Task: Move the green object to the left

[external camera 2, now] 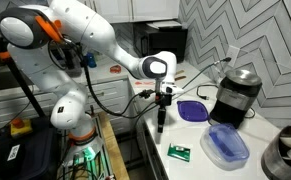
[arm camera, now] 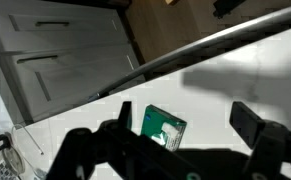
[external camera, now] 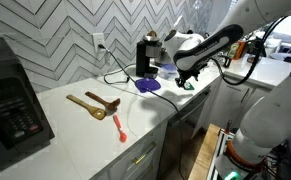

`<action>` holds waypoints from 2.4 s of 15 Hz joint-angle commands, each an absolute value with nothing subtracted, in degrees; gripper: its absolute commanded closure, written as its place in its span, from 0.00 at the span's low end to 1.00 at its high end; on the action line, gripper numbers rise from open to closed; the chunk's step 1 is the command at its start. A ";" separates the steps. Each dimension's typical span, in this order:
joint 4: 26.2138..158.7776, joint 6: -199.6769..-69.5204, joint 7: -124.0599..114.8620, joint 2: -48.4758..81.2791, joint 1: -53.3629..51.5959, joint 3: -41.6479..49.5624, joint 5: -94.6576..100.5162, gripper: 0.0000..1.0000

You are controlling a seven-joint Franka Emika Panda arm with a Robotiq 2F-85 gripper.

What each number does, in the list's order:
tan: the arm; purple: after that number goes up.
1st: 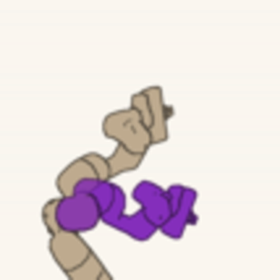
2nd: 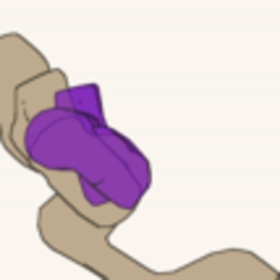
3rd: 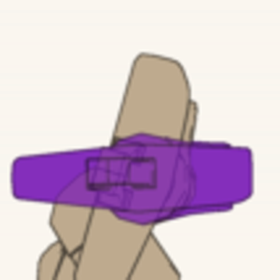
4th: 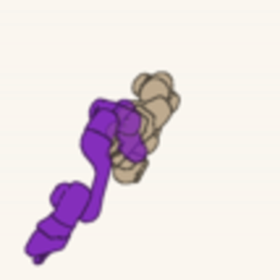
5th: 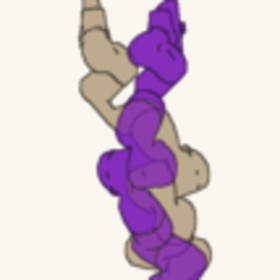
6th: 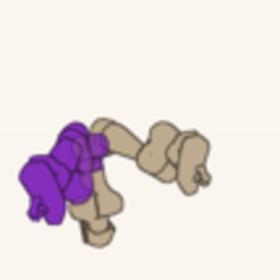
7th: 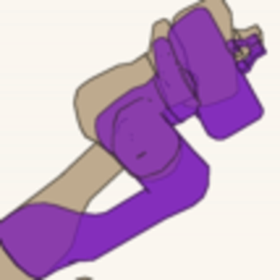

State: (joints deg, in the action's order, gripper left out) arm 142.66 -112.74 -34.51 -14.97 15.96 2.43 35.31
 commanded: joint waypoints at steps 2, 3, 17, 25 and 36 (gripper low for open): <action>139.93 -113.88 -36.33 -9.81 15.48 4.64 38.58 0.00; 139.31 -113.98 -36.27 -8.85 15.35 5.00 38.76 0.00; 132.63 -113.89 -36.06 0.58 13.58 8.13 40.44 0.53; 131.77 -113.98 -35.85 2.49 12.67 8.86 40.48 0.73; 130.85 -114.08 -34.36 -1.22 13.13 10.58 39.69 0.99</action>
